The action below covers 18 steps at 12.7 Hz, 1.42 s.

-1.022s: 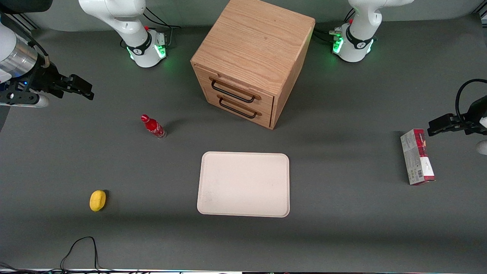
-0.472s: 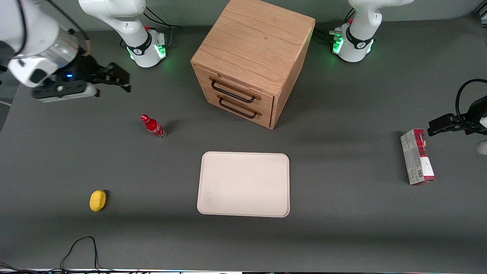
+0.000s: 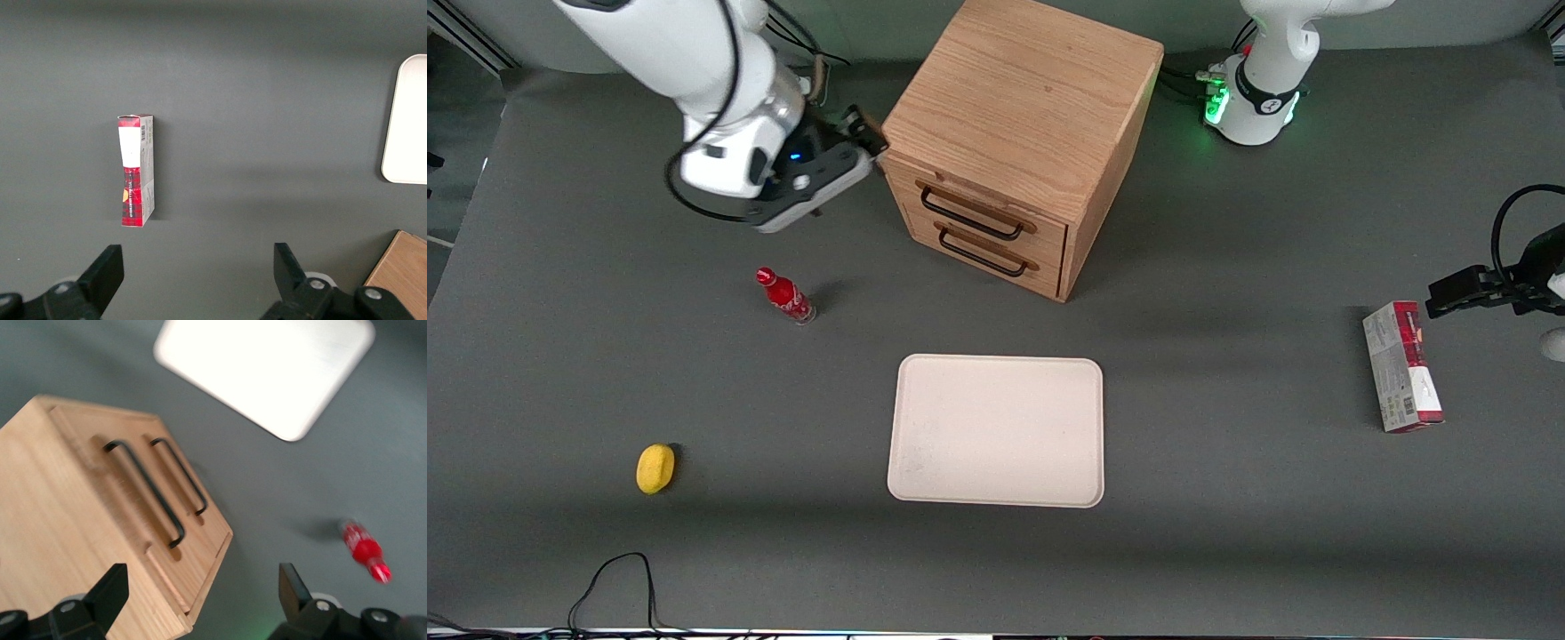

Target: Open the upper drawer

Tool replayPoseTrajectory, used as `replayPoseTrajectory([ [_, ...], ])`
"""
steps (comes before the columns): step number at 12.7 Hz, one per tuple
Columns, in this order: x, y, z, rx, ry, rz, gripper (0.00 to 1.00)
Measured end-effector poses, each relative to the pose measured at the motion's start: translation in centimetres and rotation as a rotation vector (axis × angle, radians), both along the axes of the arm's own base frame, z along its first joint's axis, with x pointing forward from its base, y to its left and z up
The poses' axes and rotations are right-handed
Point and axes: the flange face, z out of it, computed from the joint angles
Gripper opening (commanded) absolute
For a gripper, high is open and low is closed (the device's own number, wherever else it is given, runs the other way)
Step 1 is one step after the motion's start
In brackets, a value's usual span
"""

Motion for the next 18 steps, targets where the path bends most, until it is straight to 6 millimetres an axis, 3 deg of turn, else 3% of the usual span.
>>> replayPoseTrajectory([
  [4, -0.5, 3.2, -2.9, 0.127, 0.102, 0.212, 1.0],
  [7, 0.3, 4.4, -6.9, 0.16, 0.179, 0.296, 1.0],
  [11, 0.4, 5.5, -12.3, 0.186, 0.207, 0.343, 1.0],
  [18, -0.2, 6.3, -18.4, 0.179, 0.161, 0.372, 1.0],
])
